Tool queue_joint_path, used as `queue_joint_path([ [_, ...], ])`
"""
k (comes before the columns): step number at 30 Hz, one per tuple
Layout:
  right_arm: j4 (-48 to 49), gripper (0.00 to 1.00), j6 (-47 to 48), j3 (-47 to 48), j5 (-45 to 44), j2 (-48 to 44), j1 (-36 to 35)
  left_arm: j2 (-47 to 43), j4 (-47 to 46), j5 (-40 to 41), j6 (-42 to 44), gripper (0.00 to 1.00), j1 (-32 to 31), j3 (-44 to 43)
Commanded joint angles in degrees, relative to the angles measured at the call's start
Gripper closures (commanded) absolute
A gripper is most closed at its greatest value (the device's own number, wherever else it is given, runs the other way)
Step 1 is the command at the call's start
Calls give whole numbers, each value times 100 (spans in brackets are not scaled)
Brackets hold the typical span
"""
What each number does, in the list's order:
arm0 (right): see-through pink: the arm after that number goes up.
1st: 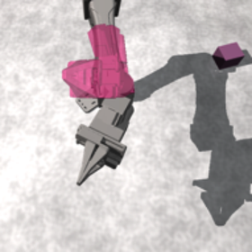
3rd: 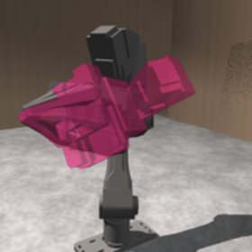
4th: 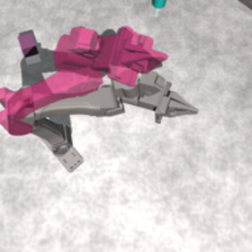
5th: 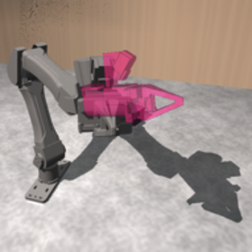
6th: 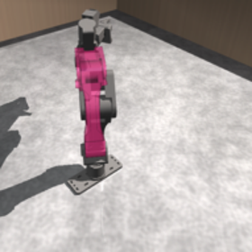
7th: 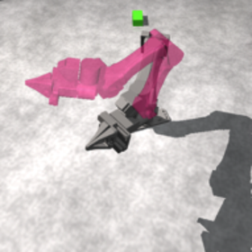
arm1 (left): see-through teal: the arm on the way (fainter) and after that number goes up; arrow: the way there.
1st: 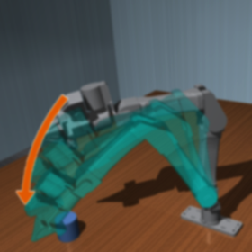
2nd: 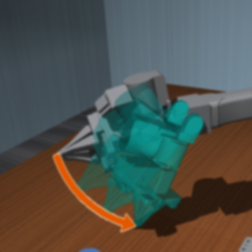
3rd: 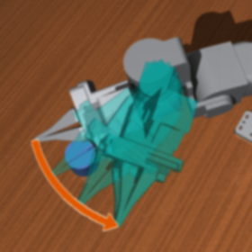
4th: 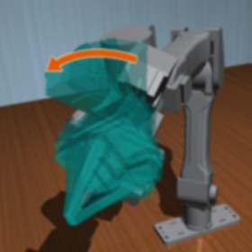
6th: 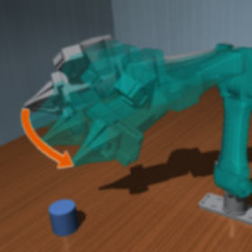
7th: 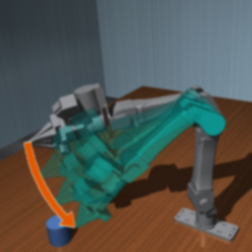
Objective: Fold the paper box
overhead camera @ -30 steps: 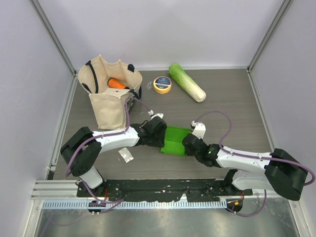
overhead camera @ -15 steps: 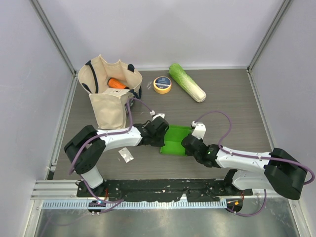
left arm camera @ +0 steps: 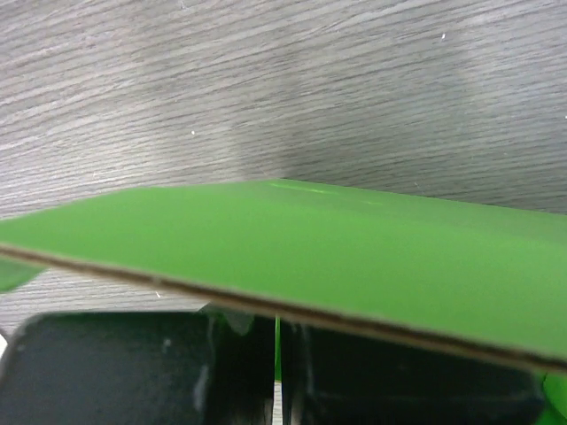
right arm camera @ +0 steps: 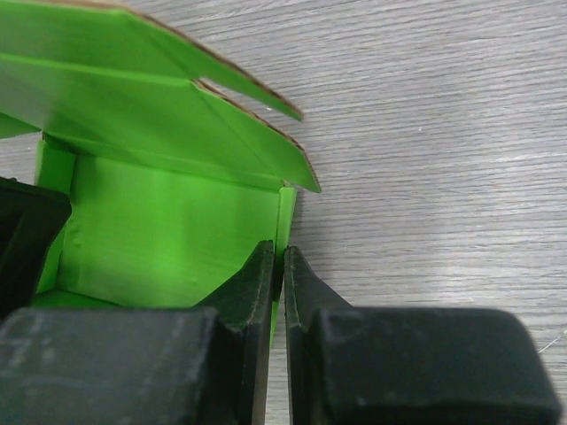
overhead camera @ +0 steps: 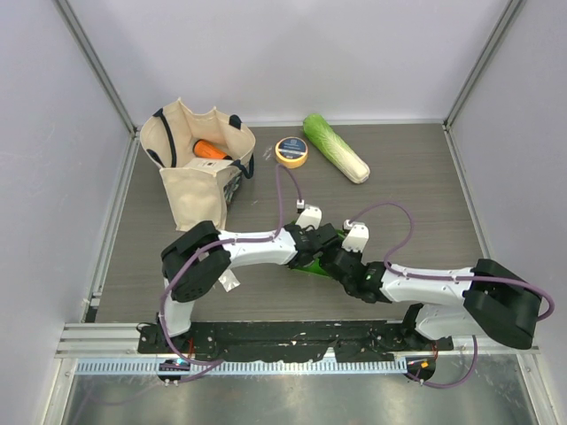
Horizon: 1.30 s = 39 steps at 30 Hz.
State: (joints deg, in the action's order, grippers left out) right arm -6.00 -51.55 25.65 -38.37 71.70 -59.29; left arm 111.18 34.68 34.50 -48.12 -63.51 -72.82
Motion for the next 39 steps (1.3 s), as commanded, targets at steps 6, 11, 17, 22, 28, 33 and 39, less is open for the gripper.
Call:
queue_joint_path([
  [6,546,99,-426,-253,102,-148,-48,1152,-487,-672,-155,100,-48,575],
  [11,495,99,-356,-245,58,-130,-48,1082,-1014,-953,-110,100,-4,820],
  [17,494,99,-303,-271,-39,-306,-48,1205,-1568,-1533,-75,100,75,1014],
  [22,424,99,-294,-245,-30,-297,-48,1205,-1973,-1920,-57,100,180,1226],
  [28,231,99,-259,-165,-83,-350,-48,529,-1525,-1587,57,100,356,1261],
  [33,152,95,-110,-69,-135,-341,-48,-138,-1148,-1288,224,77,400,1173],
  [39,-85,91,127,151,-197,-341,-48,-421,-901,-1244,241,64,471,1024],
])
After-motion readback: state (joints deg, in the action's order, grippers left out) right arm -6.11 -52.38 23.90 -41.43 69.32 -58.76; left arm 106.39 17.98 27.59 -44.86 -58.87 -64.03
